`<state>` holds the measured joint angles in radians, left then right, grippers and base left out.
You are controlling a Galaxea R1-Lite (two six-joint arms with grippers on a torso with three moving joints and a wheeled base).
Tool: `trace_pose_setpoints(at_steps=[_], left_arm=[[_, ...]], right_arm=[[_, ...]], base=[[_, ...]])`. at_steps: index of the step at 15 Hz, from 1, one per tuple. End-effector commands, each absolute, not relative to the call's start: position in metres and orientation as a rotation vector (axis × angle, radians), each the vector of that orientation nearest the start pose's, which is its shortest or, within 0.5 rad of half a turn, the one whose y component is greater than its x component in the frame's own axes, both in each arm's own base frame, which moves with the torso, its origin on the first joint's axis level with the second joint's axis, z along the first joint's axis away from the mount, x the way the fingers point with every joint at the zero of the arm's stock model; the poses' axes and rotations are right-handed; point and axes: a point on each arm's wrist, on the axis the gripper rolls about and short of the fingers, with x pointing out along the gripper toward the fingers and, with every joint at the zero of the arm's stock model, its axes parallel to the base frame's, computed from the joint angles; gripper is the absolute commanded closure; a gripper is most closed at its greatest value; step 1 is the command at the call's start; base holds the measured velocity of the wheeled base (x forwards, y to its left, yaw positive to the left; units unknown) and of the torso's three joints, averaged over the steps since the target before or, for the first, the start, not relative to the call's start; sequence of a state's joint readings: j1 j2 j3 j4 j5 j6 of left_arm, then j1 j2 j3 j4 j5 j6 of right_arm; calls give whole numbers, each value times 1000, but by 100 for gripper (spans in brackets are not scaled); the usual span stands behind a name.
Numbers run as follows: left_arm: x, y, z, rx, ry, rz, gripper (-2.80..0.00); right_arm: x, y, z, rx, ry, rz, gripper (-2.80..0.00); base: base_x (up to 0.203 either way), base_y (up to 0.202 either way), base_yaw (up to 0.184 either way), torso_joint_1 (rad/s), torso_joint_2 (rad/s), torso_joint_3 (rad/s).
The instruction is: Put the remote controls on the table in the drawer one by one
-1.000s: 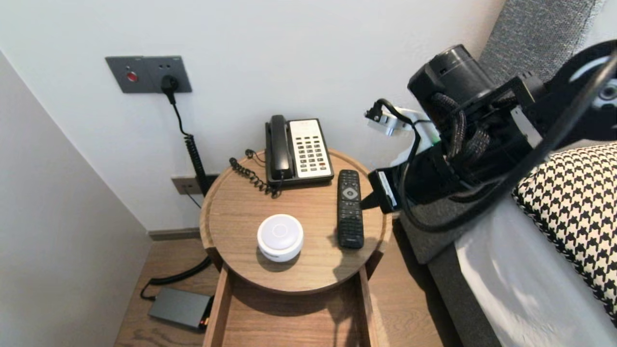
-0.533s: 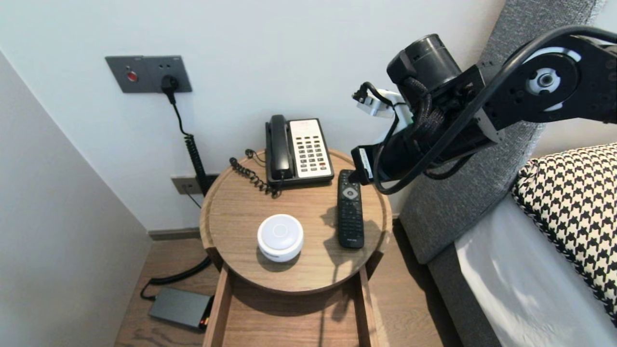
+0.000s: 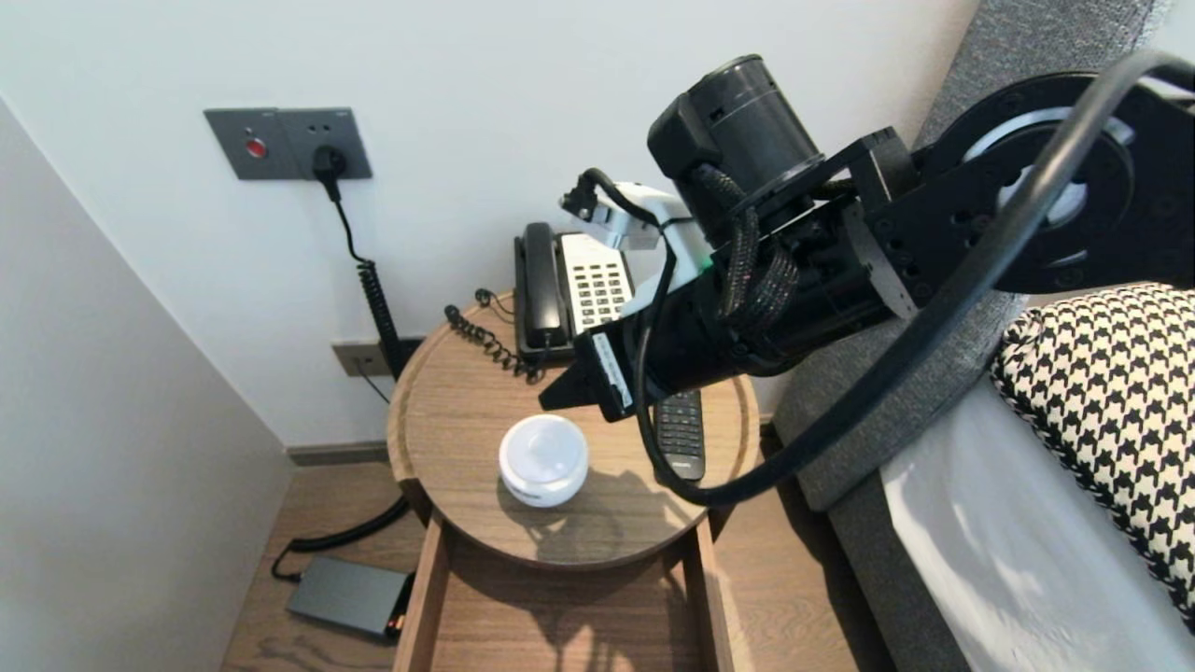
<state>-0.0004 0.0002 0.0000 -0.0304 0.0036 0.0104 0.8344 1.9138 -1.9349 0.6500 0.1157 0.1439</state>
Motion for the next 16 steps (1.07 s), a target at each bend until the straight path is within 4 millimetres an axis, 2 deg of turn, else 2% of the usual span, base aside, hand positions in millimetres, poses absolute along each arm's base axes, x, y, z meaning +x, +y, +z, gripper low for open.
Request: trace_pose_setpoints(at_steps=[1, 4, 9, 16], left_arm=[[-22, 0, 75, 11, -20, 5, 0], [-22, 0, 75, 11, -20, 5, 0], [-22, 0, 75, 11, -20, 5, 0], [-22, 0, 75, 11, -20, 5, 0]], right_arm=[[231, 283, 296, -133, 660, 925, -280], [233, 298, 285, -169, 640, 963, -280], [240, 304, 269, -266, 651, 897, -280], [246, 309, 265, -297, 608, 867, -280]], base=[[0, 0, 0, 0, 0, 0], [0, 0, 0, 0, 0, 0], [0, 0, 0, 0, 0, 0], [0, 0, 0, 0, 0, 0]])
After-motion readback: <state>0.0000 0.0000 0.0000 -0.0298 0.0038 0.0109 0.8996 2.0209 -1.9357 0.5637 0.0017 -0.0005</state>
